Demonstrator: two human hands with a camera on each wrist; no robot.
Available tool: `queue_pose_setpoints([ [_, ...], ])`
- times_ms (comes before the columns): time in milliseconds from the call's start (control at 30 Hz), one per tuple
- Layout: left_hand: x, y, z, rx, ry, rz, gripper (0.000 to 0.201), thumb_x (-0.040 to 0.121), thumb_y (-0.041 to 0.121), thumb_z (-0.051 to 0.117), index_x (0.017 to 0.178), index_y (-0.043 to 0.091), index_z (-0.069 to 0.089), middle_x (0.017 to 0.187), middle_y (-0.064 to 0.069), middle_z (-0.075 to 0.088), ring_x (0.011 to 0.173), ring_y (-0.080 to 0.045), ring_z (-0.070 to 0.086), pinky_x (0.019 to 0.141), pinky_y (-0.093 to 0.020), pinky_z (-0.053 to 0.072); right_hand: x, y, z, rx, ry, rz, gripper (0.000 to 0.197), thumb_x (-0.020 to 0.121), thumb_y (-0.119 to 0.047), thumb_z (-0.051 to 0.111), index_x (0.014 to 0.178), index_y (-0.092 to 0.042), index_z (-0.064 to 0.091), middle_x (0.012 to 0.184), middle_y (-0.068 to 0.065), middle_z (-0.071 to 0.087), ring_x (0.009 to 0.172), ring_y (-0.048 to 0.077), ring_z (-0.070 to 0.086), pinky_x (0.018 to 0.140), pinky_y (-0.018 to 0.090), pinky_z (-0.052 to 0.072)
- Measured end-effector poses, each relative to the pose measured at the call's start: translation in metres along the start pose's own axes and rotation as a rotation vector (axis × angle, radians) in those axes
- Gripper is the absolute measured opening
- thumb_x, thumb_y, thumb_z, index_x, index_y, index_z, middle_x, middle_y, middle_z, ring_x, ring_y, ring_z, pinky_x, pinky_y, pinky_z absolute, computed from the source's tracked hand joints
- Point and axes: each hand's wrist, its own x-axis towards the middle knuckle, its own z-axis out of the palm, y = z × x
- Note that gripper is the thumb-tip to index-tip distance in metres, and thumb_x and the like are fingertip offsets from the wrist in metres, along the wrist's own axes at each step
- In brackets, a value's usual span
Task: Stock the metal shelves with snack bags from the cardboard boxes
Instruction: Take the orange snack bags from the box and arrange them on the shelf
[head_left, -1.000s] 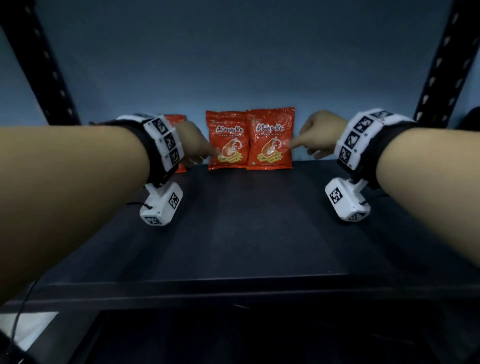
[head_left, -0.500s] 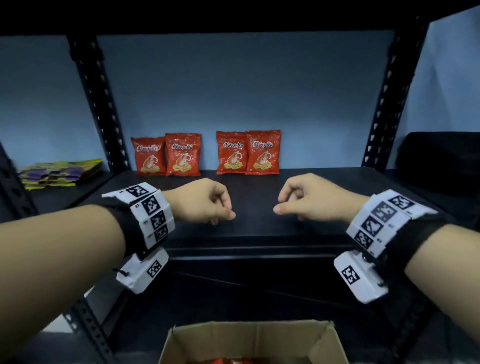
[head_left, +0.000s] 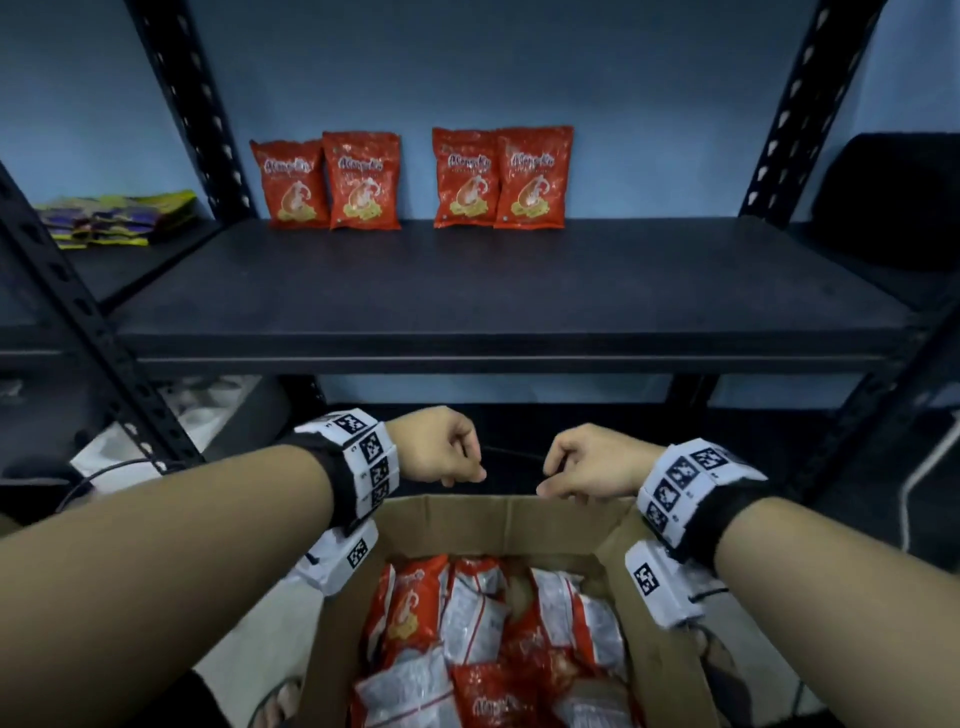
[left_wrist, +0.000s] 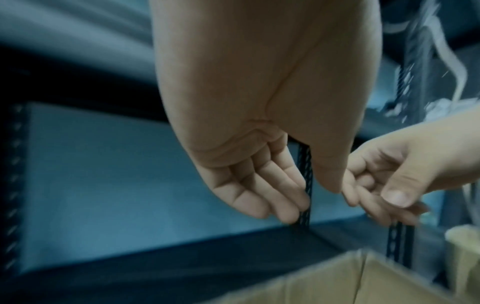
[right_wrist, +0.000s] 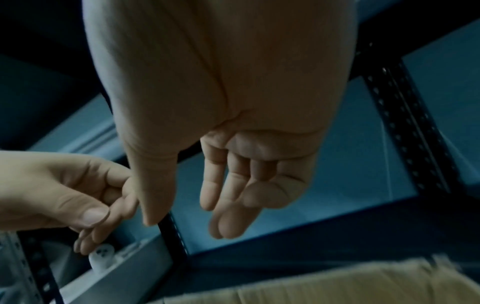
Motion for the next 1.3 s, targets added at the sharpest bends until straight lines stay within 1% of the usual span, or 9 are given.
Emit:
queue_pose_setpoints([
  [167,0.023,-0.052,0.059,-0.090,0.008,-0.189,0.022,0.085,0.025,0.084,0.090,0.008,0.071,0.064,0.002,0.069,0.056,-0.009,0.063,0.050,-0.017,0.047,0.035,0.043,0.059,-0.046,-0.099,0.138,0.038,0.081,-0.037,0.087,0.102,-0.010,0.070,0.076,0.000,0.071,0.065,0.014,0.066,0.054,0.024,0.050],
  [367,0.033,-0.112,0.120,-0.039,0.021,-0.427,0.022,0.080,0.043,0.082,0.089,0.025,0.074,0.084,0.014,0.072,0.078,-0.007,0.067,0.070,-0.022,0.051,0.066,0.088,0.120,0.062,-0.162,0.297,0.028,0.083,-0.031,0.083,0.085,-0.005,0.073,0.077,0.012,0.072,0.067,0.024,0.063,0.054,0.027,0.048],
  [500,0.043,-0.158,0.158,-0.012,0.069,-0.671,0.095,0.056,0.070,0.081,0.135,0.023,0.054,0.127,-0.003,0.066,0.109,-0.023,0.066,0.097,-0.042,0.055,0.084,0.099,0.158,0.118,-0.185,0.330,0.027,0.077,-0.035,0.087,0.081,-0.014,0.071,0.072,-0.003,0.067,0.070,0.016,0.062,0.062,0.027,0.049],
  [567,0.050,-0.183,0.175,0.025,0.090,-0.748,0.105,0.056,0.073,0.079,0.142,0.022,0.043,0.139,-0.009,0.055,0.121,-0.030,0.060,0.104,-0.047,0.051,0.096,0.102,0.176,0.122,-0.168,0.366,0.035,0.075,-0.045,0.086,0.093,-0.020,0.070,0.086,-0.006,0.069,0.086,0.016,0.064,0.076,0.030,0.051],
  [667,0.049,-0.194,0.186,-0.077,0.089,-0.728,0.112,0.051,0.073,0.080,0.145,0.027,0.041,0.139,-0.004,0.058,0.121,-0.028,0.060,0.105,-0.048,0.050,0.121,0.113,0.205,0.232,-0.039,0.448,0.074,0.069,-0.064,0.079,0.127,-0.024,0.056,0.120,-0.004,0.069,0.110,0.020,0.065,0.099,0.038,0.050],
  [767,0.046,-0.199,0.192,-0.057,0.049,-0.679,0.092,0.068,0.060,0.084,0.145,0.026,0.047,0.138,0.001,0.062,0.124,-0.024,0.061,0.109,-0.039,0.047,0.138,0.119,0.234,0.291,0.072,0.477,0.069,0.079,-0.060,0.073,0.136,-0.024,0.056,0.130,-0.001,0.068,0.119,0.025,0.063,0.107,0.038,0.048],
  [933,0.045,-0.204,0.195,0.001,0.076,-0.681,0.060,0.078,0.051,0.082,0.130,0.032,0.059,0.128,0.005,0.067,0.115,-0.018,0.064,0.104,-0.028,0.048,0.143,0.120,0.247,0.272,0.173,0.499,0.024,0.100,-0.039,0.062,0.106,-0.017,0.067,0.102,0.001,0.070,0.102,0.024,0.065,0.084,0.026,0.045],
  [1133,0.044,-0.183,0.177,0.011,0.143,-0.706,0.014,0.083,0.036,0.079,0.086,0.029,0.067,0.107,0.005,0.070,0.103,-0.018,0.066,0.091,-0.021,0.049,0.132,0.118,0.243,0.207,0.194,0.406,0.023,0.100,-0.034,0.061,0.082,-0.020,0.059,0.096,0.003,0.064,0.084,0.019,0.059,0.073,0.028,0.043],
  [1300,0.043,-0.152,0.165,-0.029,0.120,-0.632,0.014,0.078,0.025,0.086,0.088,0.029,0.077,0.097,0.004,0.074,0.086,-0.012,0.068,0.077,-0.024,0.058,0.106,0.104,0.207,0.051,0.133,0.324,0.031,0.097,-0.039,0.065,0.074,-0.022,0.053,0.080,0.000,0.063,0.080,0.021,0.061,0.071,0.030,0.046],
])
